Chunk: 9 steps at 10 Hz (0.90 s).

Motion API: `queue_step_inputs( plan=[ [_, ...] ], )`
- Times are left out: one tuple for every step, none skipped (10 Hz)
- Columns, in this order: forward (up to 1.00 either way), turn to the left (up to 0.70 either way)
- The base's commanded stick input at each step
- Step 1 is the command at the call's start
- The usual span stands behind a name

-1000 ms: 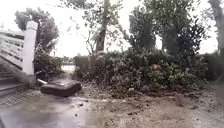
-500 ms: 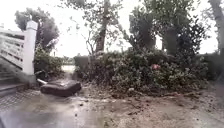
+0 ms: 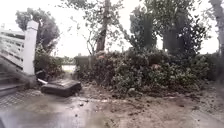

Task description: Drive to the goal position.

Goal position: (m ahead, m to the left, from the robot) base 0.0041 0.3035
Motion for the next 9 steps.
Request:
queue_step_inputs(
  plan=[
    [0.03,0.13],
    [0.03,0.13],
    [0.03,0.13],
    [0.03,0.13],
    [0.03,0.13],
    [0.03,0.13],
    [0.03,0.13],
    [0.03,0.13],
    [0.03,0.13]
  ],
)
